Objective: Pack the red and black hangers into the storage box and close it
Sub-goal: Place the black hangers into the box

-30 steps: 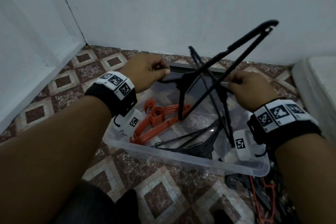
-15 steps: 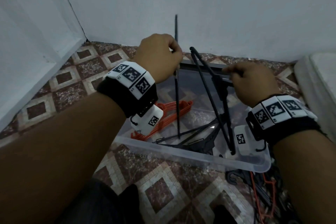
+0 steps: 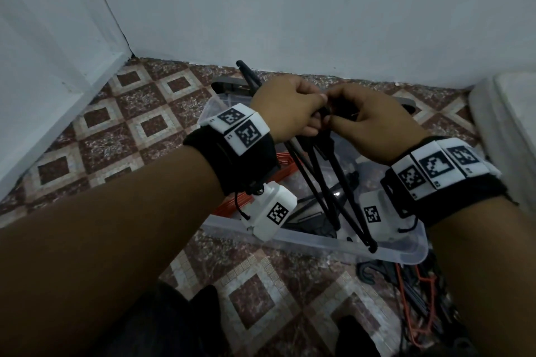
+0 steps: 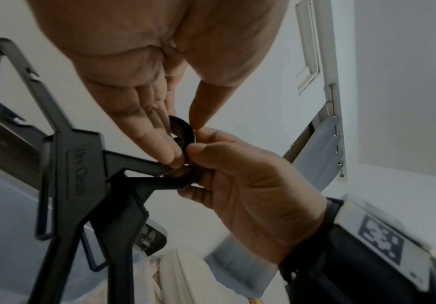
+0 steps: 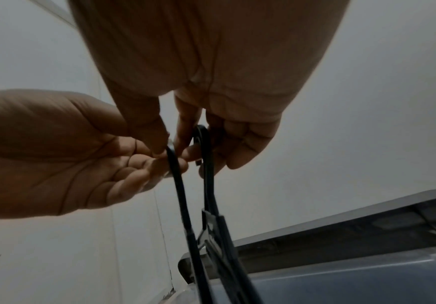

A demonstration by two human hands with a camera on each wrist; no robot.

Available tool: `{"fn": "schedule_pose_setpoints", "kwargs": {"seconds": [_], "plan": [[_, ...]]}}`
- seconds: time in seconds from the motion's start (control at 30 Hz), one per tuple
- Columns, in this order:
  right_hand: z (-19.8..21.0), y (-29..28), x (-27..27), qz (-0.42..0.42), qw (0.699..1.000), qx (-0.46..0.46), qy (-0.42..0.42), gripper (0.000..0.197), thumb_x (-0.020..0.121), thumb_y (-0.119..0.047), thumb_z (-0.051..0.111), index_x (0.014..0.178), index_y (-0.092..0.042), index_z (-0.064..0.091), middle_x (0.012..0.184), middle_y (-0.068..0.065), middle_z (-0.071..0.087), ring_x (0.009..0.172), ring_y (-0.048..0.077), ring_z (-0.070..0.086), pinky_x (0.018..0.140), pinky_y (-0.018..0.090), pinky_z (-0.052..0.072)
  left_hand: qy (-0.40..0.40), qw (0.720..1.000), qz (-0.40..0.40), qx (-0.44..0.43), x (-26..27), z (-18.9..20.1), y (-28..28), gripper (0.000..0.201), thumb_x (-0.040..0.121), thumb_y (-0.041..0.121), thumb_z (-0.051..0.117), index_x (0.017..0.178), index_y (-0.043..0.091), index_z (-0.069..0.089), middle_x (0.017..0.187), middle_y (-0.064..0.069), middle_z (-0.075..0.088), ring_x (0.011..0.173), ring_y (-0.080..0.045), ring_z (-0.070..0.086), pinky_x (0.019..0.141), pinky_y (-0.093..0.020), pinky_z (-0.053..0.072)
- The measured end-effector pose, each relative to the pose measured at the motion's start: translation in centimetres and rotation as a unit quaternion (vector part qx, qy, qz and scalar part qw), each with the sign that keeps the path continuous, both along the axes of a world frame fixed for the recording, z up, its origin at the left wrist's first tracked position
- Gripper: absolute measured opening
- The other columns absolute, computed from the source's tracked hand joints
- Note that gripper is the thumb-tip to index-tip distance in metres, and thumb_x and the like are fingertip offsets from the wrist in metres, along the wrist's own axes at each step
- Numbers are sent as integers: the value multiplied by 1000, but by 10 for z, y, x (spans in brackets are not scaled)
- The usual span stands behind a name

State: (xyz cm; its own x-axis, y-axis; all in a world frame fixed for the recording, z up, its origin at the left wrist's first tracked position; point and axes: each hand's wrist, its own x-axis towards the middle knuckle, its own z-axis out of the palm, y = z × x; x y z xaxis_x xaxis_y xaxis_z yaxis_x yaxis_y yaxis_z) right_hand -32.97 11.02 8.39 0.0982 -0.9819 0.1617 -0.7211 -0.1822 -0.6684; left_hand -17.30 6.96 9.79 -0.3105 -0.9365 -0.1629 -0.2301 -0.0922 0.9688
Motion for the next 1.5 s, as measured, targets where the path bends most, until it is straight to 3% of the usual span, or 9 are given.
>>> {"fn": "schedule_pose_setpoints", "kwargs": {"seconds": [0.17, 0.3, 0.4, 0.57, 0.67, 0.97, 1.17, 1.3, 1.5], "plan": [[-3, -3, -6, -30, 998, -31, -40, 43, 89, -22, 67, 127, -34, 51, 92, -14, 63, 83, 1, 64, 69, 9, 46, 24, 999, -47, 5, -5, 8, 6, 21, 95, 10, 59, 116, 6, 61, 83, -11, 65, 73, -17, 63, 73, -32, 59], [-3, -3, -10, -77, 995, -58, -38, 43, 88, -15, 61, 123, -37, 53, 99, -7, 67, 80, 8, 67, 63, 9, 48, -86, 986, -73, -121, 1, 9, 3, 20, 93, 24, 61, 111, 16, 64, 87, -2, 74, 78, -15, 71, 75, -32, 60], [-1, -2, -10, -89, 994, -50, -37, 42, 89, -13, 54, 122, -38, 53, 99, -10, 65, 74, 9, 65, 63, 24, 54, -255, 926, -40, -274, 15, -2, -10, 27, 89, 35, 61, 114, 24, 62, 101, 8, 68, 92, -8, 63, 84, -29, 52], [3, -2, -8, -62, 995, -57, -57, 38, 92, -12, 43, 117, -38, 54, 99, -9, 65, 70, 12, 61, 58, 25, 47, -419, 805, -219, -358, 25, -35, -23, 75, 82, 50, 65, 147, 23, 36, 143, -3, 46, 132, -25, 39, 112, -36, 29], [6, -1, -6, -63, 988, -79, -113, 35, 90, -14, 41, 114, -35, 56, 84, -8, 65, 75, 31, 61, 64, 42, 53, -442, 806, -252, -302, 27, -46, -29, 59, 88, 46, 61, 141, 27, 43, 130, -2, 60, 118, -26, 56, 97, -41, 47], [3, -5, -25, -81, 960, -84, -254, 40, 82, -9, 44, 95, -41, 64, 94, -1, 68, 79, 22, 63, 79, 46, 52, -425, 811, -257, -309, 27, -52, -35, 26, 94, 28, 51, 119, 23, 52, 95, -6, 65, 86, -31, 62, 69, -36, 49], [6, 5, -41, -54, 995, -47, -71, 32, 80, -18, 52, 99, -43, 61, 94, -11, 71, 86, 11, 69, 81, 27, 54, -489, 754, -203, -389, 33, -44, -45, 16, 94, 36, 46, 107, 30, 53, 83, -2, 63, 66, -25, 48, 57, -31, 38], [-2, 3, -38, -45, 999, 11, -26, 29, 89, -10, 45, 100, -32, 59, 90, 2, 66, 84, 30, 62, 76, 39, 51, -515, 744, -218, -366, 29, -41, -45, 18, 93, 35, 46, 109, 32, 54, 85, 0, 63, 70, -25, 52, 58, -33, 41], [-10, 2, -38, -79, 996, 21, -38, 21, 93, -9, 41, 98, -24, 55, 89, 8, 62, 83, 32, 56, 72, 38, 46, -474, 768, -283, -324, 27, -42, -43, 35, 95, 51, 49, 120, 27, 55, 106, 0, 65, 94, -26, 59, 77, -36, 49]]}}
